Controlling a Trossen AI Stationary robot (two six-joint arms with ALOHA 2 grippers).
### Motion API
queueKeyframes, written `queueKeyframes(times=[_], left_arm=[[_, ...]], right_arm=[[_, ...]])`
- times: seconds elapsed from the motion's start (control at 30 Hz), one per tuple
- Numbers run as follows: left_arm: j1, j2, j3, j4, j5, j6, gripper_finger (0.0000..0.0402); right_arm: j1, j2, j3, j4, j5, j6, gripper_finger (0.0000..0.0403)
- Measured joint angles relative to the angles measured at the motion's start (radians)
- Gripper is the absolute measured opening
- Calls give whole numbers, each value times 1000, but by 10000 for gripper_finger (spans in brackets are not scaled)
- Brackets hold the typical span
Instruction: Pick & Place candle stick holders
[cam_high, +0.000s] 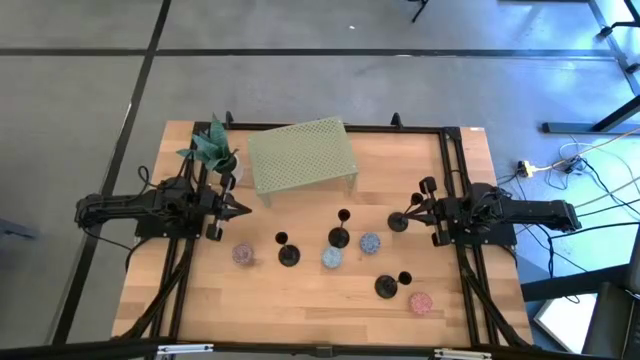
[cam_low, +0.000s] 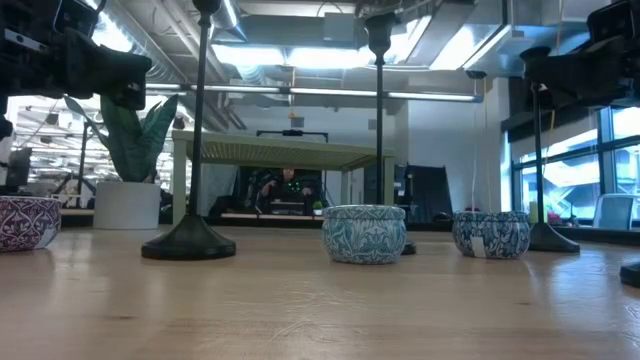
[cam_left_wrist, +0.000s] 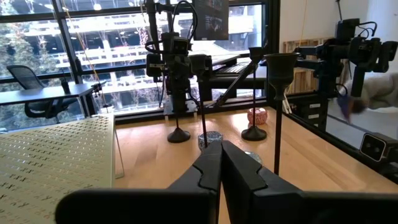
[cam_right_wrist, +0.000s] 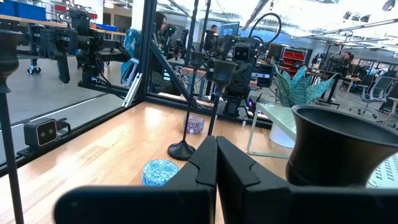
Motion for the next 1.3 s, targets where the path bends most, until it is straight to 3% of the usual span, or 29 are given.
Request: queueKeyframes(times=[0.77, 0.93, 1.3], left_arm=[[0, 0, 0, 1, -1, 13, 6], [0, 0, 0, 1, -11, 60, 6], [0, 0, 0, 59, -72, 11, 6]], right_arm=[[0, 0, 0, 10, -3, 5, 3], [0, 0, 0, 46, -6, 126, 3], [0, 0, -1, 161, -7, 81, 3]])
